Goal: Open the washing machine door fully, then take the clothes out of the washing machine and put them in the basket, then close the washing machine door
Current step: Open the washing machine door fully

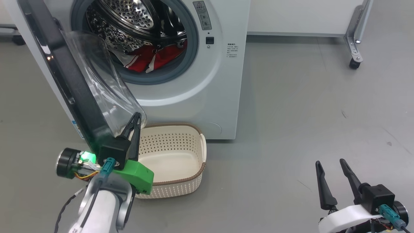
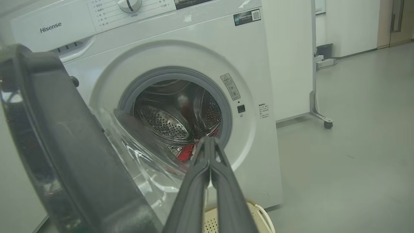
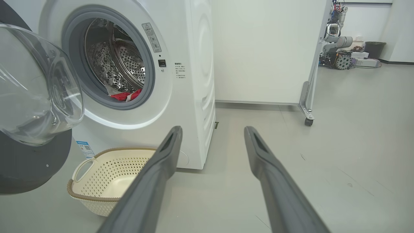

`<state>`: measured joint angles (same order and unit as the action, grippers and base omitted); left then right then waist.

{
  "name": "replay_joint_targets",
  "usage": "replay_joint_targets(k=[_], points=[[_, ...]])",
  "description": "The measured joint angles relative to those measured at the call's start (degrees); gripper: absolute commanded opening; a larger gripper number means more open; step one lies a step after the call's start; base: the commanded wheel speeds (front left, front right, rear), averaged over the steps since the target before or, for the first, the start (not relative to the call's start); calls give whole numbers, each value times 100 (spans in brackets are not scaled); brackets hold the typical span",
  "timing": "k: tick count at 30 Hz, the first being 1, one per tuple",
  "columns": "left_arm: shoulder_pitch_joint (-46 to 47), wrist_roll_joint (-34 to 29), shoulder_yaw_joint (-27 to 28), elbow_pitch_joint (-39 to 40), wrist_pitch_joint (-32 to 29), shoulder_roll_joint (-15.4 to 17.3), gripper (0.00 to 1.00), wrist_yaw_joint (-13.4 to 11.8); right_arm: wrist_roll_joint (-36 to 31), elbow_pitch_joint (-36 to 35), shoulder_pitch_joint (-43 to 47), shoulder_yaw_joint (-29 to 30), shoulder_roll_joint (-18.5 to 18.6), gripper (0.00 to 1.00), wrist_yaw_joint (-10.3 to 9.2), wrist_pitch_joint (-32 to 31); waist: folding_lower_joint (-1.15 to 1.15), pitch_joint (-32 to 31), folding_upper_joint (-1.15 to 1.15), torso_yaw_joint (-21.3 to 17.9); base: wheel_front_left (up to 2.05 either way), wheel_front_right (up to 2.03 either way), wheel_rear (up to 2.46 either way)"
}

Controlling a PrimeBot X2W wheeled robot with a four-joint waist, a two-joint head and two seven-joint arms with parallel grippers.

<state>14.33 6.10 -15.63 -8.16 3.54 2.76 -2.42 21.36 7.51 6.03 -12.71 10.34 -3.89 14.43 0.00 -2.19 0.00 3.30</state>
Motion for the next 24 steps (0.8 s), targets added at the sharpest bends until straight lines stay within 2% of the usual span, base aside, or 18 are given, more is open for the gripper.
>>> replay_joint_targets(k=[9, 24], points=[[-187, 170, -44, -630, -455, -8, 0, -15, -34, 14, -7, 126, -67, 100, 31, 0, 0, 49, 0, -170, 0, 0, 0], [-193, 309, 302, -1115, -498, -35, 0, -192, -86, 37, -5, 244, -104, 100, 132, 0, 0, 115, 0, -207, 0, 0, 0]])
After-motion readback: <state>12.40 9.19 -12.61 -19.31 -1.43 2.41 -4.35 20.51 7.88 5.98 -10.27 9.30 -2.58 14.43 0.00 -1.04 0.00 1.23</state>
